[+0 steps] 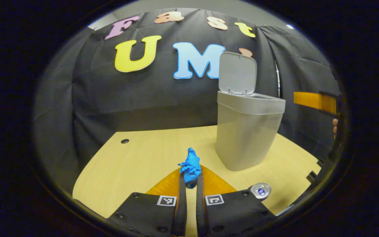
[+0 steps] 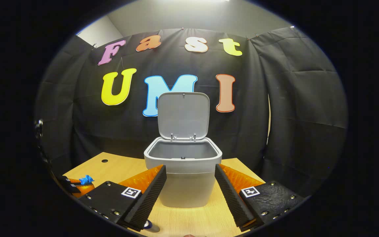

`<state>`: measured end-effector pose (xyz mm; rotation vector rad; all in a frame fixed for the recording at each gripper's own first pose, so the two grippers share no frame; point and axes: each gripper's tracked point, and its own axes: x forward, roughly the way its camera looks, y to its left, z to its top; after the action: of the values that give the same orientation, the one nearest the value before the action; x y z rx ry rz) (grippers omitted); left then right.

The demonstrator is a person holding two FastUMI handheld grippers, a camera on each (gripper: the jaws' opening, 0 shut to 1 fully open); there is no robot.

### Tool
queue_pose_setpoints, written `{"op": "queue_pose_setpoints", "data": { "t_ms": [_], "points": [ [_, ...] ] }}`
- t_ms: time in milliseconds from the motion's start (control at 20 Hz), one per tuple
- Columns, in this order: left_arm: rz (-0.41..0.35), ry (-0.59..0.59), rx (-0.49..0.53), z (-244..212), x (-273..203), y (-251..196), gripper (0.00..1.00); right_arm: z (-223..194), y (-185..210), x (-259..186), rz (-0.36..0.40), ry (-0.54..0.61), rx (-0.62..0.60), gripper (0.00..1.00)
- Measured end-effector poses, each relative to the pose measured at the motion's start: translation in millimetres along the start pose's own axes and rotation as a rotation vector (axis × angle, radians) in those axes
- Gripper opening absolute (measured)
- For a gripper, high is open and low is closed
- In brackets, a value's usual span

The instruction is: Press the lid of the desktop garbage bin to open it, pick up the crumpled paper on the desktop and throw it into the bin, then pick up the pop can on the desktop and drop it into the bin, and finally close the garbage bin lid.

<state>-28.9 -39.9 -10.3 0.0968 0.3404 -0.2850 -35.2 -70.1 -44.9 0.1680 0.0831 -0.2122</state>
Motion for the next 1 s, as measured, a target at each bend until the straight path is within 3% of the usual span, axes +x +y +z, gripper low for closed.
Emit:
{"op": "queue_pose_setpoints", "data": {
  "t_ms": [250, 400, 1000],
  "points": [
    [-0.062, -0.068, -0.042, 40.8, 9.4, -26.5, 0.15, 1.6, -12.0, -5.8, -0.027, -0.007, -0.013, 0.95],
    [-0.097, -0.115, -0.053, 70.1, 18.9, -44.6, 0.20, 0.6, -20.0, -7.4, -0.043, -0.005, -0.007, 0.95],
    [-0.217, -0.231, -0.022, 145.5, 63.2, -121.6, 0.19, -9.3, -46.2, -5.8, -0.087, 0.013, 0.001, 0.95]
  ]
}}
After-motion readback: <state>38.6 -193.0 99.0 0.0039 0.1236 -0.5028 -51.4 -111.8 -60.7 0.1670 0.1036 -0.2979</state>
